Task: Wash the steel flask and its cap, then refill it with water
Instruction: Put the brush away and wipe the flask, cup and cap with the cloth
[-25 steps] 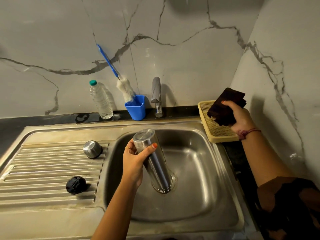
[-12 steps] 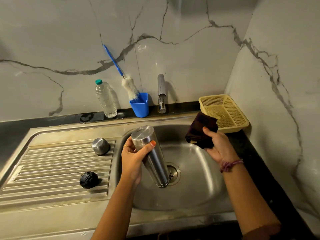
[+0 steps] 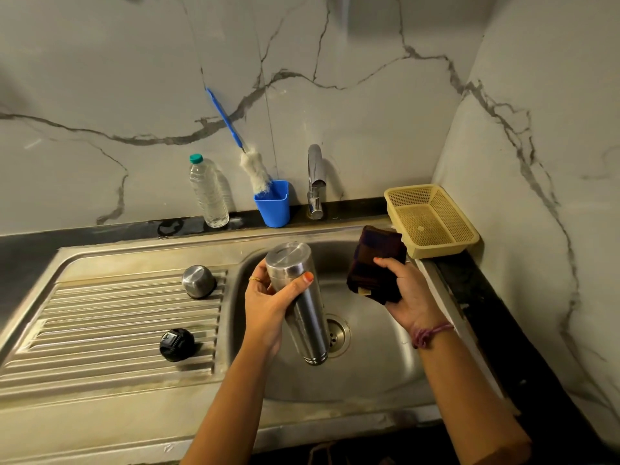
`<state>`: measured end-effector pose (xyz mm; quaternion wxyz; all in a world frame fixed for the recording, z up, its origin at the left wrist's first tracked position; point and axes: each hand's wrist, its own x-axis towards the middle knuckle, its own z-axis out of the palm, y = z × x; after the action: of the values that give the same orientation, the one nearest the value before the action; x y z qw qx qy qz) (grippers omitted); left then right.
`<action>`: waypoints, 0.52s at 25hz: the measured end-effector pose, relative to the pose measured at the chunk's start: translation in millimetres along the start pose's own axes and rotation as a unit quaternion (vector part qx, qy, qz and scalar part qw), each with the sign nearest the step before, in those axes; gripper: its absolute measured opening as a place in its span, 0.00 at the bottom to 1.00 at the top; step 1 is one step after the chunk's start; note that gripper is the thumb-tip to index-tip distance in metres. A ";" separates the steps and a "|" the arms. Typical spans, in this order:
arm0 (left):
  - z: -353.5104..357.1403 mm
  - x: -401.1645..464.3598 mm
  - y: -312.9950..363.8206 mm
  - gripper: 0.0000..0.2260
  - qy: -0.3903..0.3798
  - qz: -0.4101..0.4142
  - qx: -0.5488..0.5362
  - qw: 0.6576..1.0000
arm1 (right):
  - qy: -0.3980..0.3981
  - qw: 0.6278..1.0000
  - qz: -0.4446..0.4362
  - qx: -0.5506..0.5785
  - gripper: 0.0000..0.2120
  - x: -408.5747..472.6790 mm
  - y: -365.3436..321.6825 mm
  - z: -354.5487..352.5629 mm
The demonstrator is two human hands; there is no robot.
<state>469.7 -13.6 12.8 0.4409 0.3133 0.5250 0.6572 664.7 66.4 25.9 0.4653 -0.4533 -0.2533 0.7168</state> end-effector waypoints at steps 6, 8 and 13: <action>9.2 -2.9 6.3 0.32 -0.039 0.036 0.031 0.998 | -0.033 0.945 -0.202 -0.254 0.13 -12.8 -33.0 38.2; 13.4 -3.4 8.8 0.30 -0.060 0.049 0.037 0.996 | -0.079 0.846 -0.327 -0.414 0.15 -20.6 -45.0 57.5; 19.0 -1.9 8.9 0.23 -0.072 0.070 0.037 0.994 | -0.194 0.615 -0.472 -0.602 0.19 -35.3 -40.5 83.2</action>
<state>484.8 -8.0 26.3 0.4188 0.4117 0.4923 0.6425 614.2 57.5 110.6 0.3025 -0.3001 -0.8910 0.1566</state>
